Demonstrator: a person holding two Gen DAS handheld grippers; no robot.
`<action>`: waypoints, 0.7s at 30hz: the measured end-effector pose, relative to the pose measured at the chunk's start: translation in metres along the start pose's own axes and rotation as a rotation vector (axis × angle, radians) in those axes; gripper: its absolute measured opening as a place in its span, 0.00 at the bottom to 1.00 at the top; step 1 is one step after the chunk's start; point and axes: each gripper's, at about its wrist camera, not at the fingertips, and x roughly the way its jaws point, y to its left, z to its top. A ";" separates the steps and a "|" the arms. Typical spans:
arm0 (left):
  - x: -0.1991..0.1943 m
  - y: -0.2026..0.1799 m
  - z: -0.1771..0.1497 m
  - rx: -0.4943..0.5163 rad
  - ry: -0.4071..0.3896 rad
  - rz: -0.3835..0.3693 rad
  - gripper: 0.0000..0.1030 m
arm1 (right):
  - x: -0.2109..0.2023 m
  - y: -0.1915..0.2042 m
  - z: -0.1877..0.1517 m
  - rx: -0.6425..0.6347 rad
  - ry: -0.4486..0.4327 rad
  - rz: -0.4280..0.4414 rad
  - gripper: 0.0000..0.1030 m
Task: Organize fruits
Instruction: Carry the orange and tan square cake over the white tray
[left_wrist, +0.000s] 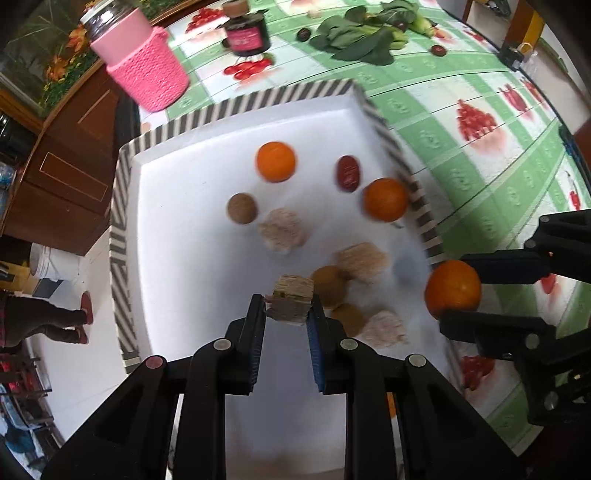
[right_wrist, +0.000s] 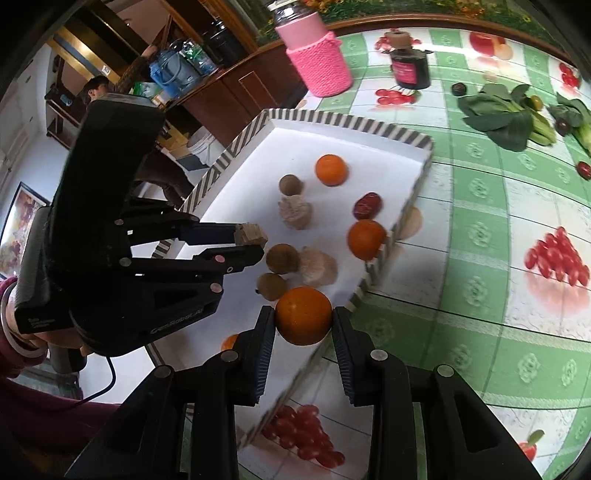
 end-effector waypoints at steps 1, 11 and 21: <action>0.003 0.003 -0.001 -0.002 0.004 0.004 0.19 | 0.002 0.001 0.001 -0.003 0.003 -0.001 0.31; 0.017 0.012 0.000 0.000 0.021 0.033 0.19 | 0.013 -0.002 0.021 -0.002 0.001 -0.017 0.31; 0.023 0.008 0.001 0.011 0.017 0.063 0.19 | 0.028 -0.010 0.038 0.003 0.011 -0.036 0.32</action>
